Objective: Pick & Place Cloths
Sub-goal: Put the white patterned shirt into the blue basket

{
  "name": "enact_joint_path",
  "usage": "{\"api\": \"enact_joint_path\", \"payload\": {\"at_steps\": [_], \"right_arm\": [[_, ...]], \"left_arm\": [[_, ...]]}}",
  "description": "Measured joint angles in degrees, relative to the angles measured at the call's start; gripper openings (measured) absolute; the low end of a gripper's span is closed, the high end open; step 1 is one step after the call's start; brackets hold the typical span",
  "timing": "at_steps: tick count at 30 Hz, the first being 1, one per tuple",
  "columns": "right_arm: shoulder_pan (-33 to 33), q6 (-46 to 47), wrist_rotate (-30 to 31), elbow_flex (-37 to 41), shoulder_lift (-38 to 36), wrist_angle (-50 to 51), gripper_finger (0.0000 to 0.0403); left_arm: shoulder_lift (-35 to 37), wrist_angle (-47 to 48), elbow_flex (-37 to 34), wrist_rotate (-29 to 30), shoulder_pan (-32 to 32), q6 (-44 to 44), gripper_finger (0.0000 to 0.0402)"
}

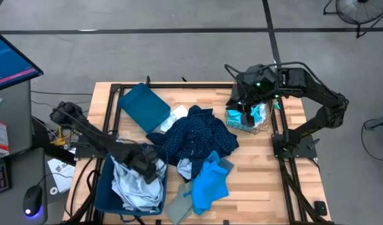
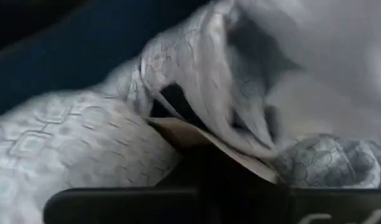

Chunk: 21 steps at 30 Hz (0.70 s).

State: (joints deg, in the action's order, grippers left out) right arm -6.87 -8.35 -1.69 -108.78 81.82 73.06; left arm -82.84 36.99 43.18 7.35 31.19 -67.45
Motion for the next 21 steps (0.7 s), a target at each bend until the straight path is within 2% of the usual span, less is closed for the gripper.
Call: {"api": "enact_joint_path", "payload": {"at_steps": [4, 8, 12, 14, 16, 21], "right_arm": [[0.0, 0.4, 0.0, 2.1, 0.0, -0.1, 0.0060], [0.0, 0.3, 0.0, 4.1, 0.0, -1.2, 0.0060], [0.0, -0.1, 0.0, 4.9, 0.0, -1.5, 0.0060], [0.0, -0.9, 0.0, 4.9, 0.0, -1.5, 0.0060], [0.0, -1.1, 0.0, 4.9, 0.0, -1.7, 0.0060], [0.0, -1.2, 0.0, 4.9, 0.0, -2.1, 0.0060]], "left_arm": [[-5.3, -2.6, 0.2, -3.3, 2.4, -0.8, 0.0001], [-7.4, -6.3, 0.2, -7.1, 3.2, -1.0, 0.0001], [-5.8, -8.3, 0.0, -14.4, 3.2, -0.9, 0.0001], [-2.4, -7.1, -0.2, -15.5, 3.3, -2.1, 0.0001], [3.0, -7.3, -0.1, -12.8, 3.3, -4.4, 0.0001], [17.3, -6.1, 0.0, 0.5, 2.9, -9.2, 0.0001]]}}
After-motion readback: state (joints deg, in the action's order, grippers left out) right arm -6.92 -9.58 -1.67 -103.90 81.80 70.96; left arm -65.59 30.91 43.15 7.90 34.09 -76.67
